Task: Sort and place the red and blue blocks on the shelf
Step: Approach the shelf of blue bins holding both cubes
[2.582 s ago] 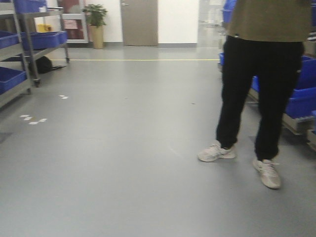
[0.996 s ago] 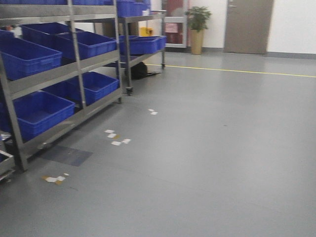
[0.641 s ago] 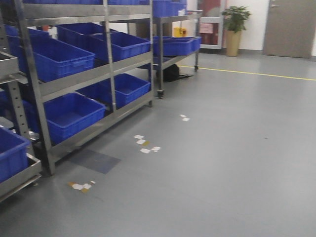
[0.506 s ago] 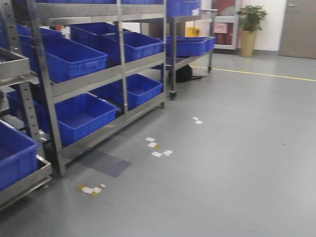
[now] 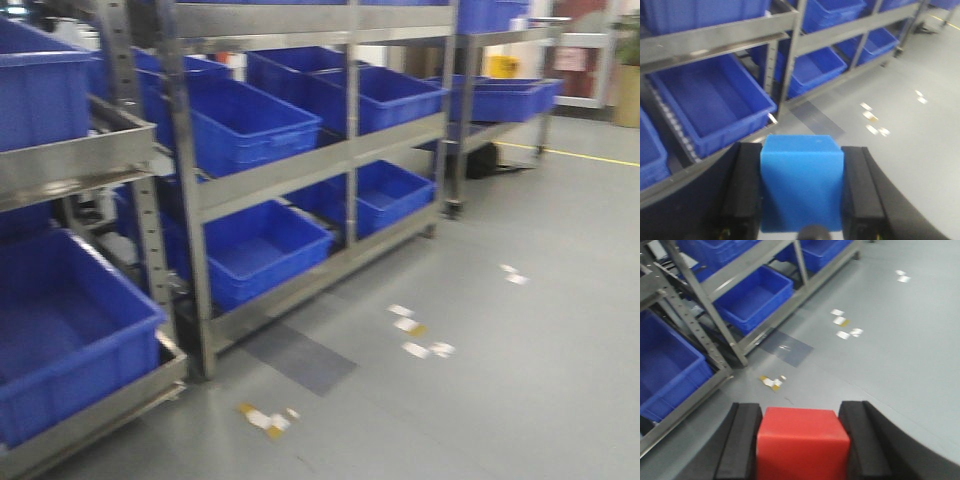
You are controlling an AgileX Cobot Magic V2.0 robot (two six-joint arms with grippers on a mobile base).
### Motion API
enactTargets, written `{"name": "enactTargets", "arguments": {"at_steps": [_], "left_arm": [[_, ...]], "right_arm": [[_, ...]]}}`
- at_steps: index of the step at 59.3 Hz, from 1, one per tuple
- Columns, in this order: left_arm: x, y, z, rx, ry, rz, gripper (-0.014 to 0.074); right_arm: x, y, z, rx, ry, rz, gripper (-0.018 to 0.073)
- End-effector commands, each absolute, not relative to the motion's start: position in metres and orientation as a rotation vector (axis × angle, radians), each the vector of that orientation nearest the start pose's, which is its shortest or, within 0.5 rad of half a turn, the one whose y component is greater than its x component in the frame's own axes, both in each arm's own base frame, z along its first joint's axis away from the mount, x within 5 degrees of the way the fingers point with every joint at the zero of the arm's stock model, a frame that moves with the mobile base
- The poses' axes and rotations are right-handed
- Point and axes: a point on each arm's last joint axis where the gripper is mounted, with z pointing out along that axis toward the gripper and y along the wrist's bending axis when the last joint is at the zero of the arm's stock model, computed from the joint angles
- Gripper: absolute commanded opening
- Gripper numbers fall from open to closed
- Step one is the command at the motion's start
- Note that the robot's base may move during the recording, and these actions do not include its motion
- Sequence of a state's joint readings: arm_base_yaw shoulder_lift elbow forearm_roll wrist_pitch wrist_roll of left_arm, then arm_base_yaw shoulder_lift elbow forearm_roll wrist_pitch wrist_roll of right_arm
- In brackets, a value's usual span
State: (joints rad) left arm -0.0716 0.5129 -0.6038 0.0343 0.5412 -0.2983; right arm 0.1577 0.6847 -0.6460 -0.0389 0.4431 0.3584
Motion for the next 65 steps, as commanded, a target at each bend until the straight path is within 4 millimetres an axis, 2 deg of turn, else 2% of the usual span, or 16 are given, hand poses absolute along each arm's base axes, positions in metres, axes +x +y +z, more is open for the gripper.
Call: {"name": "enactTargets", "arguments": {"at_steps": [1, 65], "left_arm": [[0.1020, -0.0057, 0.3458, -0.200, 1.817, -0.230, 0.0128], [0.1020, -0.0057, 0.3458, -0.200, 1.817, -0.230, 0.0128]], "right_arm": [[0.1393, 0.0199, 0.3487, 0.146, 1.848, 0.298, 0.0052], [0.1393, 0.0199, 0.3487, 0.146, 1.848, 0.298, 0.0052]]}}
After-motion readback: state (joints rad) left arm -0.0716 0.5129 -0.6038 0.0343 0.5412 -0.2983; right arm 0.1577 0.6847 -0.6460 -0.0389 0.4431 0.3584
